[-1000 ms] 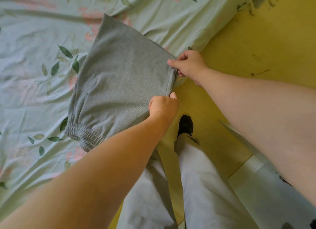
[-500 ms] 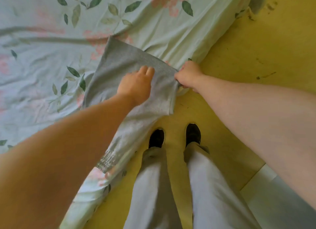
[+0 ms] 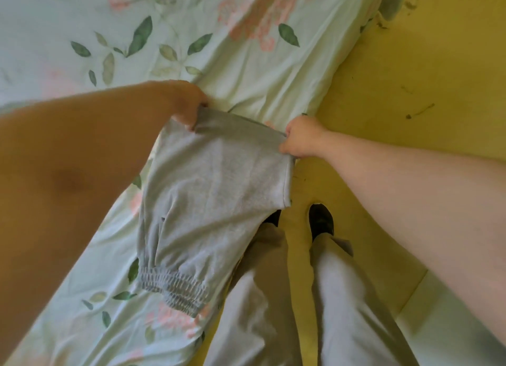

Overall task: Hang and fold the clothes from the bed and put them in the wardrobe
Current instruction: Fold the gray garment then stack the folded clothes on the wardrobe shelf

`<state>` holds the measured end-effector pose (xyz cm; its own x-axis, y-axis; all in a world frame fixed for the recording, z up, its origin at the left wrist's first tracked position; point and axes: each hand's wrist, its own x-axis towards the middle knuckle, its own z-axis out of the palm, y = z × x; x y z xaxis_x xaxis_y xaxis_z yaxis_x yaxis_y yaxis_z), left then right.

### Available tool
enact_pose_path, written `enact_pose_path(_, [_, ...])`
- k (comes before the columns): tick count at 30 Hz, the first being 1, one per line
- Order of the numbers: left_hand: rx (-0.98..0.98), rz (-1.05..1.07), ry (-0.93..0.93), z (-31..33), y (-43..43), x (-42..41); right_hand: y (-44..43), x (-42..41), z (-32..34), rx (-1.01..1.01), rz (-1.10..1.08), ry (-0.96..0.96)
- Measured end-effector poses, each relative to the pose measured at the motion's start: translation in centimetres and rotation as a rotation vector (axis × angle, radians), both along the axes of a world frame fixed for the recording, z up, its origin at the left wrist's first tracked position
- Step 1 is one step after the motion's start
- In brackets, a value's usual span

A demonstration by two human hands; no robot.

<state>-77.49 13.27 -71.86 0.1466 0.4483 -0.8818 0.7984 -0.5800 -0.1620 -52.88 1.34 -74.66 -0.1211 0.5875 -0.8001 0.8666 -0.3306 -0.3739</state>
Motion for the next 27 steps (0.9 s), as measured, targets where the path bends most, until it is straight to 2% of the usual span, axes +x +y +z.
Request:
enact_pose_path(3, [-0.047,-0.087,0.069,-1.0,0.6,-0.4,0.3,-0.1,-0.1,-0.016,-0.022,-0.02])
enact_pose_path(6, [-0.115,-0.039,0.097,-1.0,2.0,-1.2,0.7,0.2,0.2,-0.146,-0.108,0.062])
enact_pose_path(9, [-0.199,-0.056,0.162,0.6,4.7,-1.4,2.8,1.1,1.2,-0.258,-0.04,0.1])
enact_pose_path(11, [-0.166,-0.087,0.16,2.1,6.7,-1.4,5.4,1.5,2.2,-0.178,0.015,0.02])
enact_pose_path(13, [-0.038,-0.095,0.057,3.5,8.9,-1.2,8.1,1.6,3.6,0.018,0.029,-0.126])
enact_pose_path(15, [0.107,-0.113,-0.037,5.2,10.6,-0.8,10.4,2.0,4.7,0.185,-0.033,-0.239])
enact_pose_path(17, [0.21,-0.098,-0.08,6.7,11.6,-0.4,11.6,2.4,5.6,0.275,-0.153,-0.266])
enact_pose_path(20, [0.225,0.069,-0.152,7.7,11.6,-0.5,11.6,2.2,6.4,0.333,-0.251,-0.27])
enact_pose_path(23, [0.192,0.21,-0.25,8.4,10.2,-1.9,9.3,0.8,7.4,0.39,-0.317,-0.15])
enact_pose_path(25, [0.253,0.322,-0.367,9.1,8.3,-3.3,6.4,-0.2,8.3,0.484,-0.295,-0.087])
enact_pose_path(27, [0.34,0.29,-0.447,9.5,4.7,-5.3,2.6,-1.8,9.1,0.557,-0.191,-0.044])
